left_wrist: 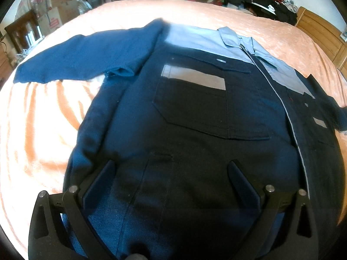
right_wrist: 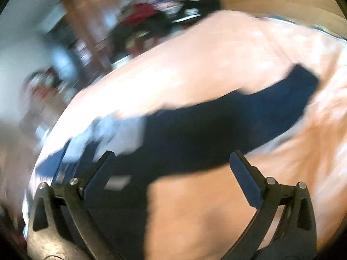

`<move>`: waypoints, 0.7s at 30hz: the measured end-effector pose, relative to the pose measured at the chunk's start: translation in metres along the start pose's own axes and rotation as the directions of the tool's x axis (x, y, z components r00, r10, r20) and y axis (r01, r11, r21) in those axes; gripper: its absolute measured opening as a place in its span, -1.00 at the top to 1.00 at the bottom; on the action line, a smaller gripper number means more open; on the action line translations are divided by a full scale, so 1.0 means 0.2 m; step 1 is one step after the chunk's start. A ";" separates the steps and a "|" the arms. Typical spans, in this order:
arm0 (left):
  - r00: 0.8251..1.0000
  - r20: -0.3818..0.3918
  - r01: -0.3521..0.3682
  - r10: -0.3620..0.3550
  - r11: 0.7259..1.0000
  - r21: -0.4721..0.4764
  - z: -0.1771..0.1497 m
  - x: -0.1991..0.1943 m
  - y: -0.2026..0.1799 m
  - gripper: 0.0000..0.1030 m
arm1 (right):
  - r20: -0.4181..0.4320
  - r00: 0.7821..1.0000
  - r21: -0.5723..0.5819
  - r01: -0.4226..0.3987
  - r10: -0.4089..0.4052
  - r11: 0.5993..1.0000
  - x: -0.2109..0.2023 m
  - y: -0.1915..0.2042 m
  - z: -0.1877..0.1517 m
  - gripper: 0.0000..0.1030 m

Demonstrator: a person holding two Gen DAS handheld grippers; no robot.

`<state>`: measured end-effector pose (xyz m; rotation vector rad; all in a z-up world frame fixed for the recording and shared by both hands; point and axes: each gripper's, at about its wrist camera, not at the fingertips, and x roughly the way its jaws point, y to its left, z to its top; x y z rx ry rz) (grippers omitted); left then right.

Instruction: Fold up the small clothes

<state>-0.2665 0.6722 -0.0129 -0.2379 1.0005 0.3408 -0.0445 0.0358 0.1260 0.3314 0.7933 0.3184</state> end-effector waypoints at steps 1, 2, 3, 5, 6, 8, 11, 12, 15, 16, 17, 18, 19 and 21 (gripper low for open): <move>1.000 0.000 -0.003 0.003 1.000 0.001 0.00 0.00 0.00 -1.00 | -0.011 1.000 0.069 0.012 -0.012 0.998 0.02 -0.17 0.11 -0.98; 1.000 0.000 -0.005 0.005 1.000 0.003 0.00 0.00 0.00 -1.00 | -0.010 1.000 0.132 -0.003 0.004 0.991 0.03 -0.32 0.20 -0.93; 1.000 0.000 -0.009 0.009 1.000 0.006 0.00 0.01 -0.01 -1.00 | 0.000 1.000 0.199 -0.017 0.017 0.980 0.04 -0.47 0.27 -0.87; 1.000 -0.002 -0.017 0.017 1.000 0.009 0.00 0.02 -0.01 -1.00 | 0.025 0.999 0.343 -0.053 0.047 0.938 0.06 -0.77 0.39 -0.56; 1.000 -0.002 -0.022 0.022 1.000 0.011 0.01 0.02 -0.02 -1.00 | 0.029 0.998 0.382 -0.060 0.053 0.922 0.08 -0.86 0.41 -0.48; 1.000 -0.002 -0.029 0.029 1.000 0.013 0.01 0.02 -0.02 -1.00 | 0.028 0.999 0.431 -0.031 0.021 0.902 0.11 -1.02 0.44 -0.33; 0.999 -0.003 -0.033 0.033 0.999 0.015 0.01 0.03 -0.02 -1.00 | 0.010 0.999 0.472 0.030 -0.039 0.881 0.12 -1.19 0.45 -0.29; 0.999 -0.002 -0.032 0.032 0.999 0.015 0.01 0.03 -0.02 -1.00 | 0.007 0.998 0.488 0.046 -0.057 0.872 0.12 -1.23 0.44 -0.29; 1.000 0.003 -0.031 0.031 0.999 0.016 0.01 0.03 -0.02 -1.00 | 0.005 0.998 0.531 0.055 -0.068 0.845 0.11 -1.36 0.38 0.02; 0.999 0.004 -0.033 0.033 0.999 0.017 0.01 0.04 -0.02 -1.00 | 0.001 0.998 0.529 0.059 -0.070 0.847 0.12 -1.33 0.34 0.17; 0.999 0.005 -0.034 0.034 0.999 0.018 0.01 0.04 -0.02 -1.00 | 0.006 0.997 0.534 0.058 -0.072 0.844 0.12 -1.35 0.33 0.26; 0.999 0.005 -0.036 0.036 0.999 0.019 0.01 0.04 -0.02 -1.00 | 0.014 0.998 0.540 0.049 -0.068 0.840 0.12 -1.35 0.33 0.26; 0.999 0.005 -0.036 0.036 0.999 0.019 0.01 0.04 -0.02 -1.00 | 0.018 0.998 0.528 0.045 -0.065 0.848 0.12 -1.32 0.33 0.18; 0.999 0.007 -0.035 0.035 0.999 0.018 0.01 0.04 -0.02 -1.00 | 0.036 0.998 0.467 0.027 -0.049 0.884 0.11 -1.24 0.35 -0.12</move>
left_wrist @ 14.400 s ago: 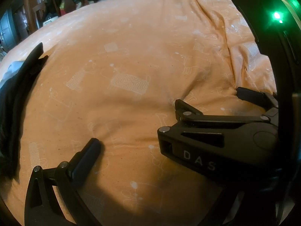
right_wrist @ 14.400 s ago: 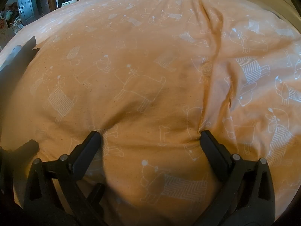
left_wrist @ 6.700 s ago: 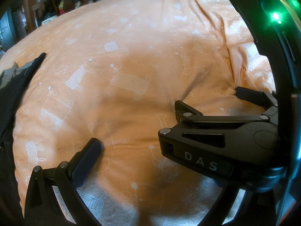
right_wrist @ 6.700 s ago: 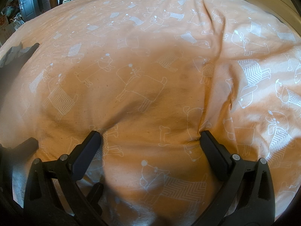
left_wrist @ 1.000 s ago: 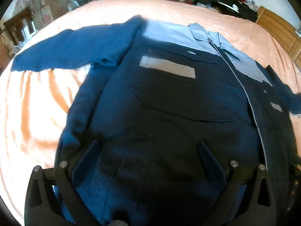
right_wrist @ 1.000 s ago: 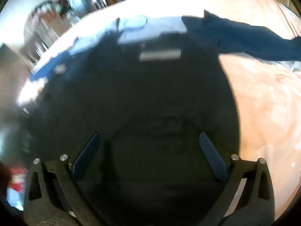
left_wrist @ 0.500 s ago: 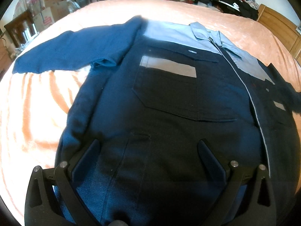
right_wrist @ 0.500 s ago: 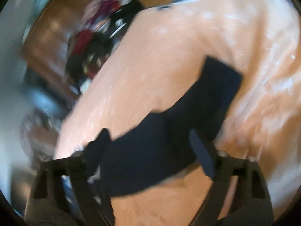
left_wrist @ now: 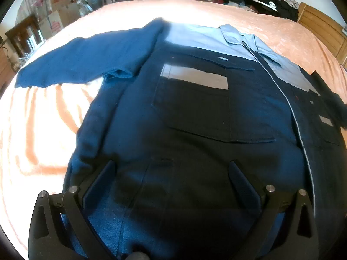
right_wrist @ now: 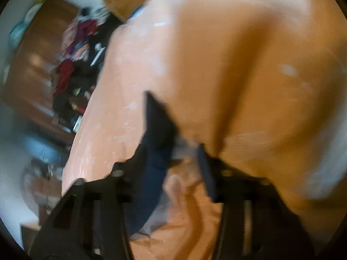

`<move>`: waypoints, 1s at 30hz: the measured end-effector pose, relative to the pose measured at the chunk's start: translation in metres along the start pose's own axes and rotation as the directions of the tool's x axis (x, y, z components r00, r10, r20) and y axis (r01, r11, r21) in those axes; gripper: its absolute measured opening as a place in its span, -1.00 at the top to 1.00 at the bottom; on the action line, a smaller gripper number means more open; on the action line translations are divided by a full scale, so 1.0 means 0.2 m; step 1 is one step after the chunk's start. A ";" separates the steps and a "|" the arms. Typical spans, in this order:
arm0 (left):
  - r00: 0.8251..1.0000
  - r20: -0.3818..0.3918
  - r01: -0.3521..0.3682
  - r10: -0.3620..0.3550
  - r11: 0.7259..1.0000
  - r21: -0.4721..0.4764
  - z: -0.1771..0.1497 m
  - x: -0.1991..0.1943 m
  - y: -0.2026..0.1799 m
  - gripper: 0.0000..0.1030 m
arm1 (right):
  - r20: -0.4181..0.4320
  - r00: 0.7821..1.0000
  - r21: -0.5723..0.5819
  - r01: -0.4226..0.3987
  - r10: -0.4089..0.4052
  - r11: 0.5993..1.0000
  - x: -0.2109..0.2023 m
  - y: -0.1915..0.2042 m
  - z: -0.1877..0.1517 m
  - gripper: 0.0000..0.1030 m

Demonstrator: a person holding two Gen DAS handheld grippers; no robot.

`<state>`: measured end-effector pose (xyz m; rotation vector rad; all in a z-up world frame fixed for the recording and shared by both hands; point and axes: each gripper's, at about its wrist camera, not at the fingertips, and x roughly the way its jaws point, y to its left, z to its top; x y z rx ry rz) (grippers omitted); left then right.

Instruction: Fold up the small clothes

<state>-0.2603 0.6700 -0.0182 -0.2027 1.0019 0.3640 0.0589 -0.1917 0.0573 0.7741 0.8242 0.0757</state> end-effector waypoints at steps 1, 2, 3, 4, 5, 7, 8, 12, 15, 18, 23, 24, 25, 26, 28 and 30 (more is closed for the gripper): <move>1.000 0.000 0.000 0.000 1.000 0.000 0.00 0.00 0.00 -1.00 | 0.004 1.000 -0.019 -0.007 0.007 1.000 0.02 0.03 0.00 -0.25; 1.000 0.000 -0.002 0.002 1.000 0.000 0.00 0.00 0.00 -1.00 | 0.008 1.000 -0.033 -0.003 0.004 0.999 0.04 0.04 0.01 -0.27; 1.000 0.000 -0.002 0.002 1.000 0.000 0.00 0.00 0.00 -1.00 | 0.006 1.000 -0.037 0.015 -0.015 0.999 0.05 0.03 0.01 -0.26; 1.000 -0.001 -0.002 0.002 1.000 0.001 0.00 0.00 0.00 -1.00 | 0.005 0.999 -0.028 0.037 -0.037 0.999 0.08 0.02 0.03 -0.26; 1.000 -0.001 -0.001 0.001 1.000 0.001 0.00 0.00 0.00 -1.00 | 0.003 0.999 -0.021 0.044 -0.044 0.999 0.10 0.00 0.04 -0.25; 1.000 0.001 -0.001 0.001 1.000 0.000 0.00 0.00 0.00 -1.00 | -0.007 0.998 -0.040 0.056 -0.057 0.998 0.12 0.01 0.04 -0.21; 1.000 0.002 -0.002 0.002 1.000 0.000 0.00 0.00 0.00 -1.00 | -0.009 0.999 -0.056 0.053 -0.054 0.997 0.13 0.03 0.04 -0.17; 1.000 0.007 -0.007 0.007 1.000 0.001 0.00 0.00 0.00 -1.00 | -0.051 0.994 -0.158 0.090 -0.099 0.983 0.19 0.14 0.02 0.26; 1.000 0.006 0.003 -0.003 1.000 -0.003 0.00 -0.01 0.01 -1.00 | -0.022 0.992 -0.212 0.117 -0.125 0.970 0.16 0.25 -0.01 0.77; 0.999 0.017 0.029 -0.028 0.999 -0.030 0.01 -0.06 0.03 -0.97 | 0.026 0.998 -0.331 0.061 -0.055 0.942 0.06 0.54 -0.12 0.78; 0.989 0.120 0.099 -0.085 0.989 -0.112 0.08 -0.22 0.14 -0.93 | -0.069 0.979 -0.523 -0.198 0.190 0.829 0.00 1.27 -0.56 0.80; 0.984 0.151 0.111 -0.092 0.986 -0.122 0.10 -0.26 0.16 -0.93 | -0.117 0.962 -0.548 -0.269 0.246 0.792 0.02 1.46 -0.69 0.80; 0.980 0.173 0.119 -0.095 0.985 -0.129 0.12 -0.30 0.18 -0.93 | -0.153 0.948 -0.558 -0.316 0.279 0.767 0.06 1.59 -0.80 0.80; 0.975 0.197 0.129 -0.101 0.982 -0.135 0.14 -0.33 0.20 -0.93 | -0.200 0.930 -0.566 -0.368 0.310 0.738 0.11 1.73 -0.92 0.80; 0.967 0.228 0.148 -0.112 0.978 -0.145 0.18 -0.37 0.24 -0.93 | -0.282 0.899 -0.575 -0.439 0.336 0.691 0.24 1.97 -1.15 0.80; 0.962 0.246 0.163 -0.120 0.973 -0.166 0.21 -0.40 0.29 -0.93 | -0.367 0.866 -0.550 -0.496 0.339 0.672 0.40 2.16 -1.42 0.80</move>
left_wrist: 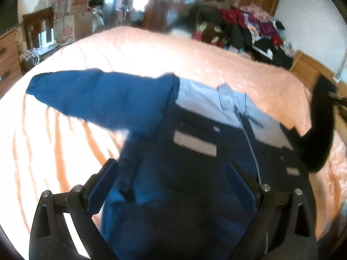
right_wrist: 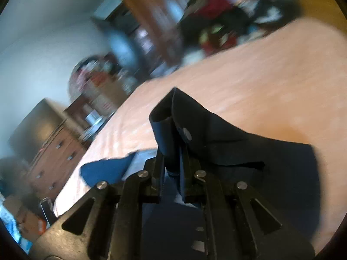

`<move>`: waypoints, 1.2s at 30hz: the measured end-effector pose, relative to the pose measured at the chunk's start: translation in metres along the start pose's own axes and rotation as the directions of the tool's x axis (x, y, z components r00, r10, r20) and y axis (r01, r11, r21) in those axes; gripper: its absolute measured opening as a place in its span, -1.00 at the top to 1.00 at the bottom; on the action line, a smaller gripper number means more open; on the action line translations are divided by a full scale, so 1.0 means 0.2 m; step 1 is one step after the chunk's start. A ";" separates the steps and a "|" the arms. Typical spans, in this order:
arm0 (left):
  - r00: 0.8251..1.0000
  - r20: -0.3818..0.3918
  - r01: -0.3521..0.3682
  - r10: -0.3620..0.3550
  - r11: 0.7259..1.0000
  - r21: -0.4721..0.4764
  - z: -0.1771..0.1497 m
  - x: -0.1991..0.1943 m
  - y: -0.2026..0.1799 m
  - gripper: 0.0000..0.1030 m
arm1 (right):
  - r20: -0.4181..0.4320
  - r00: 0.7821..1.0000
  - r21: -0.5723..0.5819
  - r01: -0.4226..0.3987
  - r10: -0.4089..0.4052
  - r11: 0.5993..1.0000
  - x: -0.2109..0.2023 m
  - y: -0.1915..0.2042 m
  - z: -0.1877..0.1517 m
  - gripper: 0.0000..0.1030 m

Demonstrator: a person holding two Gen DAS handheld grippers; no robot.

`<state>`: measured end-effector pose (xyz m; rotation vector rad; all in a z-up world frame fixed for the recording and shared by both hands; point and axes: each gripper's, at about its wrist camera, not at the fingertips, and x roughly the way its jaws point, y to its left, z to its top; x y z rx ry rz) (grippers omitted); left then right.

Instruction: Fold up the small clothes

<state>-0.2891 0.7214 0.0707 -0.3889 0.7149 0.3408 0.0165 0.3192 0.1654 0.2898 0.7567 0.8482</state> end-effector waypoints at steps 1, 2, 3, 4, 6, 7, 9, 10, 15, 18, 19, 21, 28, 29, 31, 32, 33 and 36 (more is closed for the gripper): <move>1.000 0.002 0.005 -0.005 1.000 -0.013 0.02 0.00 0.02 -0.93 | -0.020 1.000 0.005 -0.018 0.018 1.000 0.11 0.07 -0.04 0.80; 1.000 0.003 0.010 -0.010 1.000 -0.024 0.02 0.00 0.04 -0.93 | -0.042 0.999 0.006 -0.034 0.034 0.999 0.22 0.14 -0.08 0.79; 1.000 0.002 0.018 -0.018 0.999 -0.036 0.03 0.00 0.06 -0.93 | -0.066 0.997 0.003 -0.046 0.046 0.999 0.32 0.21 -0.13 0.76; 1.000 -0.001 0.027 -0.027 0.999 -0.047 0.04 0.01 0.07 -0.93 | -0.095 0.994 0.008 -0.060 0.061 0.998 0.43 0.27 -0.17 0.70; 0.999 -0.011 0.036 -0.037 0.998 -0.058 0.05 0.02 0.08 -0.93 | -0.172 0.983 -0.001 -0.066 0.065 0.998 0.60 0.35 -0.27 0.41; 0.999 -0.018 0.045 -0.046 0.997 -0.057 0.06 0.03 0.07 -0.93 | -0.200 0.979 -0.026 -0.036 0.030 0.999 0.64 0.36 -0.30 0.05; 0.997 -0.033 0.067 -0.069 0.997 -0.044 0.06 0.07 0.04 -0.93 | -0.200 0.980 -0.054 -0.017 0.006 0.998 0.62 0.39 -0.33 0.03; 0.996 -0.038 0.081 -0.082 0.996 -0.036 0.07 0.08 0.02 -0.93 | -0.189 0.982 -0.056 -0.026 0.015 0.998 0.58 0.38 -0.33 0.03; 0.980 -0.072 0.186 -0.188 0.982 -0.035 0.09 0.17 -0.08 -0.91 | -0.083 0.995 -0.097 0.051 -0.059 0.994 0.23 0.22 -0.44 -0.19; 0.948 -0.113 0.294 -0.298 0.954 -0.056 0.12 0.26 -0.18 -0.80 | -0.093 0.985 -0.021 0.146 -0.148 0.989 0.06 -0.04 -0.59 -0.22; 0.932 -0.144 0.328 -0.333 0.943 -0.060 0.14 0.32 -0.22 -0.69 | -0.108 0.978 0.013 0.179 -0.177 0.984 0.01 -0.13 -0.66 -0.22; 0.917 -0.185 0.349 -0.354 0.935 -0.057 0.16 0.41 -0.29 -0.48 | -0.136 0.970 0.063 0.211 -0.201 0.976 -0.05 -0.24 -0.76 -0.22; 0.915 -0.300 0.253 -0.269 0.963 -0.091 0.12 0.73 -0.42 -0.17 | -0.188 0.959 0.138 0.240 -0.212 0.961 -0.11 -0.38 -0.97 -0.22; 0.920 -0.294 0.239 -0.259 0.966 -0.103 0.11 0.74 -0.42 -0.17 | -0.186 0.959 0.133 0.238 -0.212 0.962 -0.11 -0.38 -0.97 -0.22; 0.931 -0.279 0.214 -0.237 0.970 -0.114 0.10 0.74 -0.43 -0.16 | -0.183 0.962 0.119 0.229 -0.205 0.966 -0.11 -0.38 -0.97 -0.22; 0.936 -0.270 0.202 -0.225 0.973 -0.111 0.09 0.74 -0.44 -0.16 | -0.182 0.963 0.116 0.221 -0.199 0.968 -0.12 -0.39 -0.98 -0.22; 0.939 -0.266 0.194 -0.217 0.975 -0.112 0.09 0.74 -0.44 -0.16 | -0.181 0.964 0.116 0.217 -0.194 0.969 -0.12 -0.39 -0.98 -0.23; 0.948 -0.250 0.168 -0.198 0.976 -0.136 0.09 0.77 -0.42 -0.16 | -0.178 0.967 0.127 0.209 -0.185 0.970 -0.11 -0.41 -0.99 -0.21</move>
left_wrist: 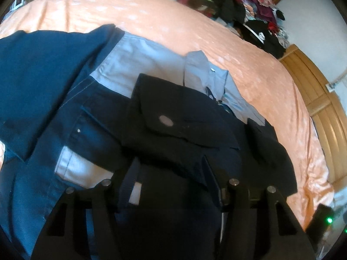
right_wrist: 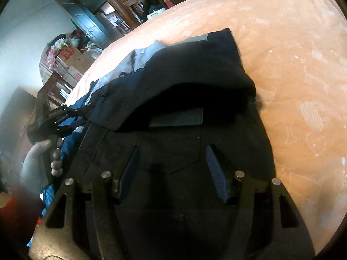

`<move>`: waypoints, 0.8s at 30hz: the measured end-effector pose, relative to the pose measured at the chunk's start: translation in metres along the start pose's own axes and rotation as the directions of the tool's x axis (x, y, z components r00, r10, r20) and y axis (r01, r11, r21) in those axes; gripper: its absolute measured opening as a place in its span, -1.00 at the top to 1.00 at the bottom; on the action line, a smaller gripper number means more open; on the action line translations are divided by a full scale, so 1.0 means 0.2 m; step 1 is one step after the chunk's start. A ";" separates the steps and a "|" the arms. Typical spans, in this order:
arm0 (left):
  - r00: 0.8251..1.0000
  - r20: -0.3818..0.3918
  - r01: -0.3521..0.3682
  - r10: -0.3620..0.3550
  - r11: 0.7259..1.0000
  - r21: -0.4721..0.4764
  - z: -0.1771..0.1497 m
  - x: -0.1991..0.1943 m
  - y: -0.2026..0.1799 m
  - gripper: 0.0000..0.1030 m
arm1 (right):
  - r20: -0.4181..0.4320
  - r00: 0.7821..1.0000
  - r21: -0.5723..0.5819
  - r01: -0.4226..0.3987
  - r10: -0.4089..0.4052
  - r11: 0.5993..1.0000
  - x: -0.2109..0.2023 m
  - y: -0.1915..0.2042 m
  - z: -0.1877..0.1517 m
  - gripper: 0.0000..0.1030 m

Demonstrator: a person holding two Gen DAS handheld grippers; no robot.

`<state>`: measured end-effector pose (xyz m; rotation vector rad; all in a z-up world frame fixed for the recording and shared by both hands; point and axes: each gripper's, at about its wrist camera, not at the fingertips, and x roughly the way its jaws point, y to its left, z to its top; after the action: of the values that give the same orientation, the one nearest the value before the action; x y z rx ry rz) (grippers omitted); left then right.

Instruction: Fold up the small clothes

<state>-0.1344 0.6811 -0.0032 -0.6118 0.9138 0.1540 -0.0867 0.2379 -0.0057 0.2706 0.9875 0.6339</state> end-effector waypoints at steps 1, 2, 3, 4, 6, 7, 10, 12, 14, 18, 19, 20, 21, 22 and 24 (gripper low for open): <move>1.000 0.010 -0.006 0.006 1.000 -0.007 0.01 0.01 0.01 -0.14 | 0.001 1.000 0.000 -0.001 0.001 1.000 0.00 -0.01 -0.01 -0.21; 0.999 0.028 -0.017 0.018 1.000 -0.012 0.03 0.01 0.01 -0.10 | 0.004 1.000 0.000 -0.001 0.001 1.000 -0.01 -0.02 -0.02 -0.21; 0.999 0.041 -0.024 0.025 1.000 -0.010 0.04 0.02 0.01 0.16 | 0.007 1.000 0.001 -0.001 0.001 1.000 -0.01 -0.02 -0.02 -0.21; 0.998 0.046 -0.043 0.043 0.999 -0.013 0.06 0.02 0.01 0.42 | 0.008 1.000 0.001 -0.002 0.002 1.000 -0.01 -0.02 -0.02 -0.21; 0.996 0.085 -0.021 0.022 1.000 -0.018 0.10 -0.03 0.01 0.73 | 0.010 1.000 0.001 -0.006 0.006 1.000 -0.01 -0.03 -0.03 -0.20; 0.994 0.110 -0.006 0.007 1.000 -0.004 0.11 -0.08 0.00 0.77 | 0.011 1.000 0.002 -0.010 0.010 1.000 -0.01 -0.03 -0.04 -0.20; 0.988 0.150 0.016 -0.021 0.999 0.037 0.11 -0.16 -0.03 0.77 | 0.010 1.000 -0.003 -0.011 0.011 1.000 0.01 -0.04 -0.05 -0.20; 0.985 0.168 0.018 -0.030 0.997 0.069 0.10 -0.19 -0.03 0.77 | 0.011 1.000 -0.010 -0.010 0.010 1.000 0.01 -0.04 -0.05 -0.20; 0.986 0.160 0.026 -0.036 0.998 0.064 0.09 -0.19 -0.01 0.77 | 0.013 1.000 -0.010 -0.015 0.015 1.000 0.02 -0.05 -0.05 -0.20; 0.998 -0.016 0.067 -0.068 0.998 -0.013 0.05 0.03 0.13 0.31 | 0.010 0.999 -0.005 -0.032 0.033 0.999 0.03 -0.07 -0.05 -0.22; 0.997 0.005 0.082 -0.082 0.997 0.001 0.03 0.04 0.14 0.30 | 0.009 0.999 -0.006 -0.035 0.035 0.999 0.03 -0.07 -0.05 -0.23; 0.996 0.024 0.089 -0.089 0.996 0.024 0.01 0.03 0.14 0.26 | 0.009 0.999 -0.009 -0.036 0.036 0.999 0.04 -0.07 -0.05 -0.24; 0.997 0.027 0.077 -0.078 0.996 0.042 0.01 0.02 0.14 0.25 | 0.012 0.999 -0.012 -0.037 0.037 0.999 0.04 -0.07 -0.05 -0.25; 0.998 0.035 0.054 -0.056 0.997 0.058 0.00 0.01 0.13 0.22 | 0.013 0.999 -0.013 -0.039 0.039 0.999 0.04 -0.07 -0.05 -0.25; 0.999 0.052 0.008 -0.011 0.997 0.071 -0.05 -0.03 0.12 0.18 | 0.019 0.999 -0.012 -0.045 0.045 0.999 0.03 -0.08 -0.06 -0.26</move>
<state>-0.1540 0.6955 -0.0135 -0.5442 0.8615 0.1282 -0.0878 0.2291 -0.0240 0.2887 0.9612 0.6766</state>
